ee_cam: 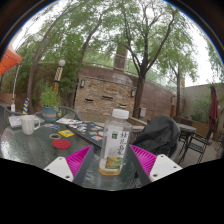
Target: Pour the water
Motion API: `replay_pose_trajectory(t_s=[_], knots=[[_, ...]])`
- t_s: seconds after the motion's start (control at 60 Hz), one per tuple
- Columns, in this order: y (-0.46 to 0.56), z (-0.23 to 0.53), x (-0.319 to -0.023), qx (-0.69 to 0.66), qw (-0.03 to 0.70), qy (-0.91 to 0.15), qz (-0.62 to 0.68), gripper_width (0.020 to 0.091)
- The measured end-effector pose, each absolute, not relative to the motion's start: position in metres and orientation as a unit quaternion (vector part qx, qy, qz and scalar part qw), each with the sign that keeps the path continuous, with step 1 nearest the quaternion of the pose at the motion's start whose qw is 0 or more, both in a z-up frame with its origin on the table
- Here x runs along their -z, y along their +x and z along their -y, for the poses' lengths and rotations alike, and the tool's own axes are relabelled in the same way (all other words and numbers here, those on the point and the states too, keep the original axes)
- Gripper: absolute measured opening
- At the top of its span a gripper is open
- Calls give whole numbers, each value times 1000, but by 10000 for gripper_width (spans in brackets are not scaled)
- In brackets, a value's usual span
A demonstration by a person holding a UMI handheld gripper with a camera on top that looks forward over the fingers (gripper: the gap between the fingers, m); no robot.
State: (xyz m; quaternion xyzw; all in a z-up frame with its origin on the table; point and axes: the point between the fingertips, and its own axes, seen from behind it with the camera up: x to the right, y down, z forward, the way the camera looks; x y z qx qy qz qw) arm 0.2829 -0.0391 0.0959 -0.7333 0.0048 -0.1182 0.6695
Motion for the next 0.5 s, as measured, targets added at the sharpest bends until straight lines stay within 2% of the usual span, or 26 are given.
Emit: replay_pose_trajectory(t_s=[0.167, 0.267, 0.333, 0.5], knots=[[303, -2, -78, 113, 657, -745, -21, 820], [317, -12, -79, 136, 646, -751, -18, 807], [314, -19, -78, 139, 641, -755, 3, 732], [316, -23, -73, 109, 614, -781, -43, 621]])
